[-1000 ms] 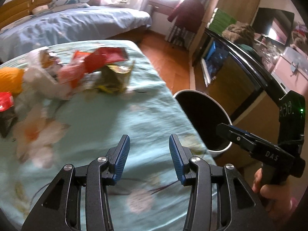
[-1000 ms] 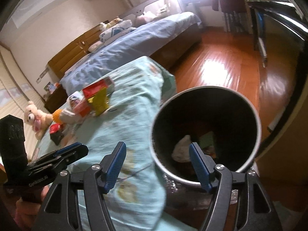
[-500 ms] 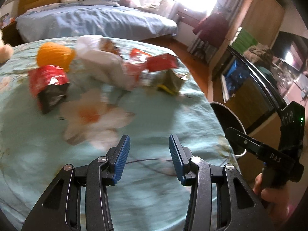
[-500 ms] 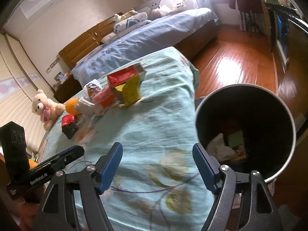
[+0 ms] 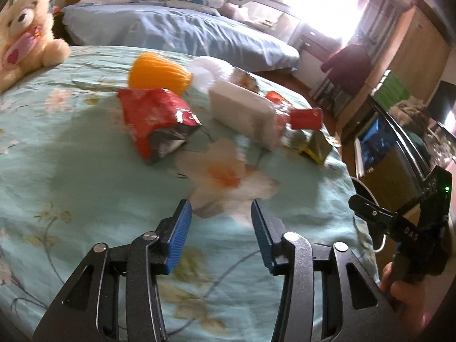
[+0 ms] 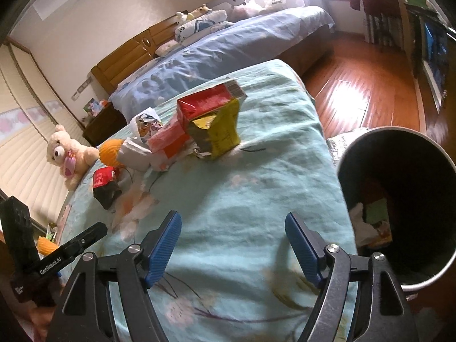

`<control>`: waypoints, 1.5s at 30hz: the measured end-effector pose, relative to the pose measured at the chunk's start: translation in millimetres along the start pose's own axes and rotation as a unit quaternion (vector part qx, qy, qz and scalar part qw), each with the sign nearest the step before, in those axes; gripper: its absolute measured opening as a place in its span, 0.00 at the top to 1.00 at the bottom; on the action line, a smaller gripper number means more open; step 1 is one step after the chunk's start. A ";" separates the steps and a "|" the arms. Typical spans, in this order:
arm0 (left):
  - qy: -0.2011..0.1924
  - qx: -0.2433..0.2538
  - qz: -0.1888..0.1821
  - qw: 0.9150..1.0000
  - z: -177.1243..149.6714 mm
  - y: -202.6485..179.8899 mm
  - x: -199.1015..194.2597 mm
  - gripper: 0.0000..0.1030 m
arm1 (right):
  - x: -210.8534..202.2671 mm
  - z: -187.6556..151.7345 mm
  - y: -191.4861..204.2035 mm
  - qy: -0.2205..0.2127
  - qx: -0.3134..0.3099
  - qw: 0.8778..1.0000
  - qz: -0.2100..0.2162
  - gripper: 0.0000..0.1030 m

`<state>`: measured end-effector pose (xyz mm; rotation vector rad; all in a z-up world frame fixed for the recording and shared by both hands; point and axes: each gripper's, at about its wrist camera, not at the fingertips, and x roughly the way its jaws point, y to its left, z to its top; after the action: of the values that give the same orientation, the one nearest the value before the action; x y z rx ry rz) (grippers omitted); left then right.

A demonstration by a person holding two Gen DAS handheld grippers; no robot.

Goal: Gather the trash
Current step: 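Move both open tools back to the trash on the table, then grasp the red snack bag with the left tool while the right tool grasps the yellow packet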

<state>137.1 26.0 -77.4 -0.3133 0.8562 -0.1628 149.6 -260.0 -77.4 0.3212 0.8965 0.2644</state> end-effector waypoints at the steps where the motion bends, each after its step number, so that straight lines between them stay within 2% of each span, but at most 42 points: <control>1: -0.003 -0.003 0.004 1.000 1.0 3.3 -0.9 0.54 | 1.4 1.5 1.4 0.000 -0.001 1.000 0.000 0.25; 9: -0.013 -0.026 0.028 0.999 12.4 30.5 -1.5 0.54 | 16.4 16.7 10.6 -0.003 -0.005 1.000 -0.003 0.25; 18: -0.020 -0.029 0.059 0.998 34.0 47.5 15.3 0.54 | 37.5 36.7 14.9 -0.011 -0.008 1.000 -0.016 0.25; 22: -0.015 -0.043 0.054 0.998 37.0 54.2 22.8 0.54 | 45.3 44.1 14.3 -0.017 -0.005 0.999 -0.027 0.27; 24: -0.017 -0.044 0.054 0.997 37.7 55.5 24.0 0.56 | 50.8 46.5 15.2 -0.019 -0.005 0.999 -0.034 0.34; 25: -0.018 -0.042 0.054 0.998 37.8 55.2 23.9 0.64 | 53.5 47.4 15.6 -0.017 -0.006 0.999 -0.037 0.43; 26: -0.018 -0.039 0.051 0.998 38.1 54.6 24.5 0.74 | 55.3 48.0 15.2 -0.016 -0.008 0.999 -0.039 0.57; 27: -0.016 -0.037 0.047 0.998 38.2 53.8 25.2 0.80 | 58.0 47.9 15.1 -0.014 -0.009 0.999 -0.042 0.64; 28: -0.013 -0.033 0.044 0.998 38.1 52.9 26.5 0.92 | 58.5 47.9 13.9 -0.013 -0.009 0.999 -0.043 0.81; 29: -0.012 -0.030 0.041 0.999 38.7 51.8 27.6 0.97 | 58.3 47.4 12.5 -0.013 -0.008 0.999 -0.042 0.93; 32: -0.024 -0.012 0.040 0.999 36.5 45.3 22.3 0.99 | 49.6 43.5 11.8 -0.027 -0.010 0.999 -0.041 1.00; 38: -0.028 0.005 0.038 0.999 26.7 38.5 11.1 0.99 | 27.8 26.2 10.3 -0.028 -0.022 0.999 -0.029 1.00; 45: -0.023 0.012 0.017 1.000 12.7 23.3 -0.3 0.99 | 5.3 7.0 5.7 -0.028 -0.014 0.999 -0.016 1.00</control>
<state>147.0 50.7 -77.2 -0.2788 0.8122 -0.1331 157.9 -254.0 -75.0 0.2874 0.8416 0.2379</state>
